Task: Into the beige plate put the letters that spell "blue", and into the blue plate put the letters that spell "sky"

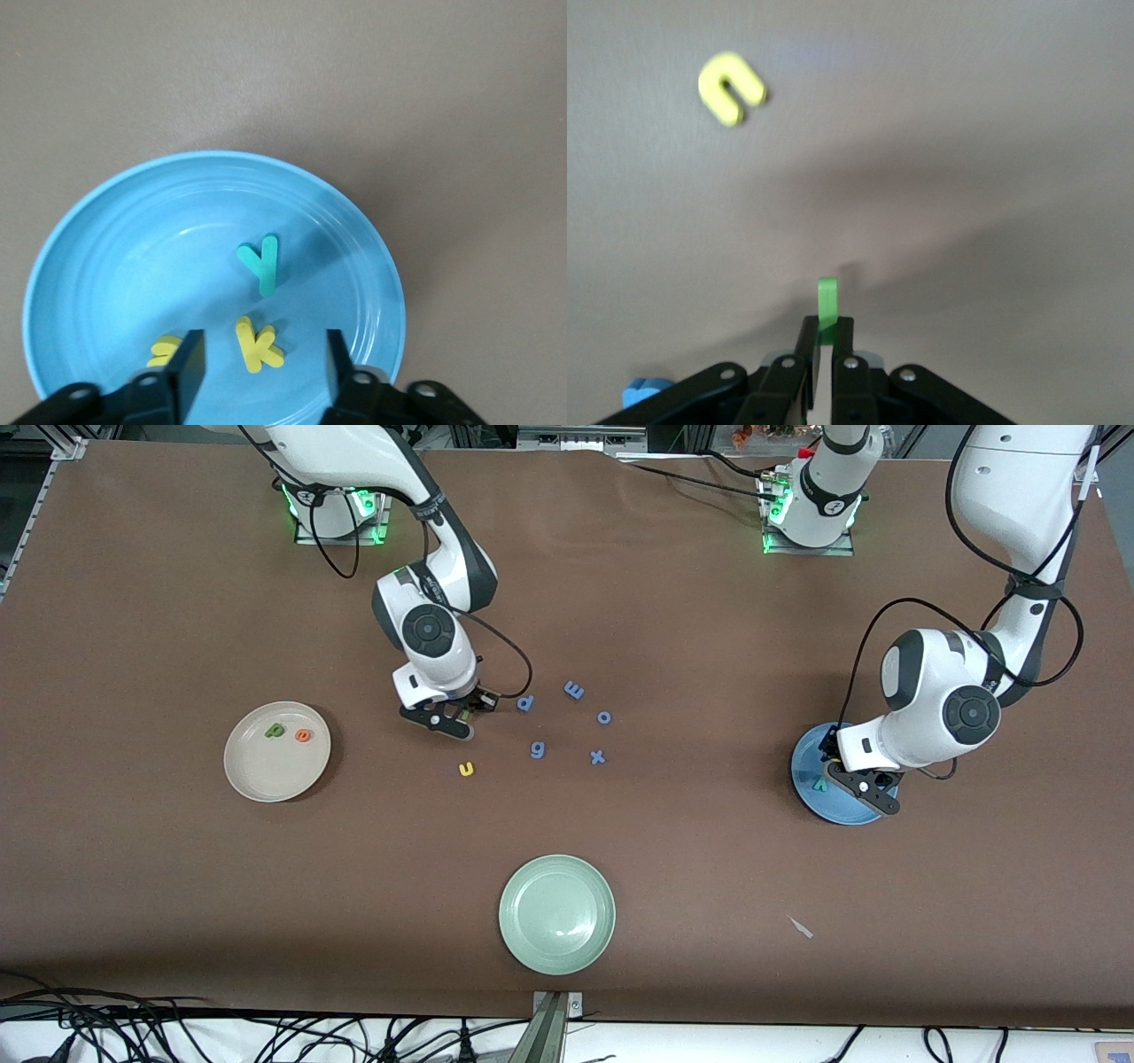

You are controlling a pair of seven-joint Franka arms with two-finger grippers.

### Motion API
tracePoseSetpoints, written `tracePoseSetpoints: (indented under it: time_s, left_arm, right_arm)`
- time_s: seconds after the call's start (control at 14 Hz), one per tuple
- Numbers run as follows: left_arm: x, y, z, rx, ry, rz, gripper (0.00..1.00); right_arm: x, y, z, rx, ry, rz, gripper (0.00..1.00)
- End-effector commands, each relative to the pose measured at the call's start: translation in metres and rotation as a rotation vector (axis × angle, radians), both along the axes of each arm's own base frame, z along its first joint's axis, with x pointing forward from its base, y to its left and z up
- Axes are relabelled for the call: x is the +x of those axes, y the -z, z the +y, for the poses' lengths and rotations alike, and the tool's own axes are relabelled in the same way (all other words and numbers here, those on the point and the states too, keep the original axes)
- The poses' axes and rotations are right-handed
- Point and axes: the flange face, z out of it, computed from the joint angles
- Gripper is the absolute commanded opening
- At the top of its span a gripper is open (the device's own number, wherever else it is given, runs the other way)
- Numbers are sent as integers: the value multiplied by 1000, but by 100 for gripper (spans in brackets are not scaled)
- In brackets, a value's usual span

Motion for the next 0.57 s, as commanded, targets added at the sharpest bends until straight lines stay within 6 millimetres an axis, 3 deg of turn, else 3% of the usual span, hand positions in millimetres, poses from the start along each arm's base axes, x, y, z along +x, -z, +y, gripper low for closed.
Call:
tracePoseSetpoints:
  time_s: [0.0,0.07,0.29,0.5]
  left_arm:
    - [-10,5,6,19,18,13,100]
    - [-20,-2,7,21,17,18,100]
    - [-49,-66,4,21,18,-55,100]
    - [-49,-123,-3,21,43,-151,100]
  right_arm:
    - [17,-37,-33,2,-128,51,0]
    - [25,-45,-53,-3,-171,66,0]
    - [45,-51,-113,-16,-303,124,0]
    - [65,-51,-178,-26,-385,146,0]
